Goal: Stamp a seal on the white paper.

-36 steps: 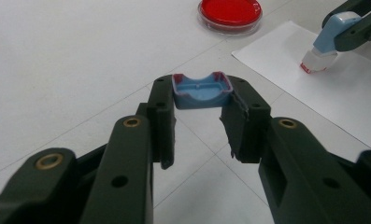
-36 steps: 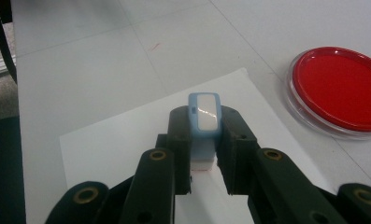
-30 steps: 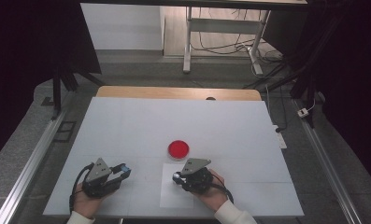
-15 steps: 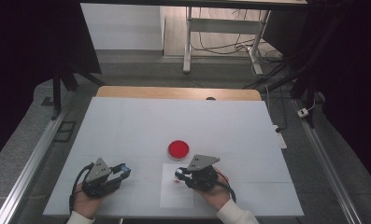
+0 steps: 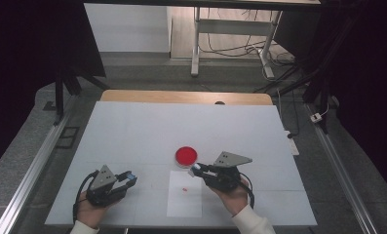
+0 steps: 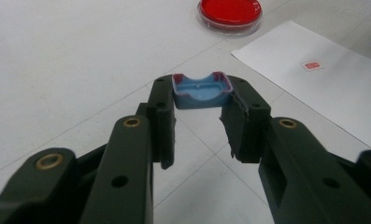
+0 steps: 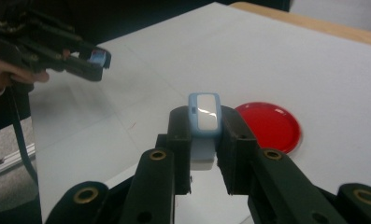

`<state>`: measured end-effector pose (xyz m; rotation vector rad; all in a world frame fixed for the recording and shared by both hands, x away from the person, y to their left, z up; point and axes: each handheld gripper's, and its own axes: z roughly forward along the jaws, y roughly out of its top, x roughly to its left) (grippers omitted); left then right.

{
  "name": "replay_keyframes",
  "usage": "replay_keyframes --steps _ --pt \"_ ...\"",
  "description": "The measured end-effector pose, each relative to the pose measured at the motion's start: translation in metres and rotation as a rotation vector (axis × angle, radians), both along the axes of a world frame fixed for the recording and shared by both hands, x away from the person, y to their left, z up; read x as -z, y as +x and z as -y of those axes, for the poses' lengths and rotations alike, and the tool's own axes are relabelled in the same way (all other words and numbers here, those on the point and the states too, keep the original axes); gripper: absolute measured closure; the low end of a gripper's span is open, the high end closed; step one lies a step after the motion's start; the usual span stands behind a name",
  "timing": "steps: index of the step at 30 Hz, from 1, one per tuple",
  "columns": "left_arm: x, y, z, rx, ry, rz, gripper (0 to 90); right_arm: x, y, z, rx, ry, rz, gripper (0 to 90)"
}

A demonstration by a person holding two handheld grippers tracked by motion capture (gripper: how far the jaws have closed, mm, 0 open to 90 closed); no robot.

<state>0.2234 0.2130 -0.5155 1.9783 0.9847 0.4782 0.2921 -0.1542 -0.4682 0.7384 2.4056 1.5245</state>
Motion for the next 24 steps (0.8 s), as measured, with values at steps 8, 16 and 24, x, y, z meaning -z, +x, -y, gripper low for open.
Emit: replay_keyframes --steps 8,16,24 --pt "0.001 0.0 0.001 0.001 0.002 -0.003 65.0 -0.011 0.005 0.015 0.037 0.034 0.015 75.3" --pt "0.002 0.001 0.002 0.002 0.005 -0.004 65.0 -0.014 0.009 0.025 0.069 0.064 0.01 75.3" --pt "0.002 0.002 0.004 0.01 0.01 -0.005 65.0 -0.01 0.011 0.025 0.07 0.056 0.006 75.3"
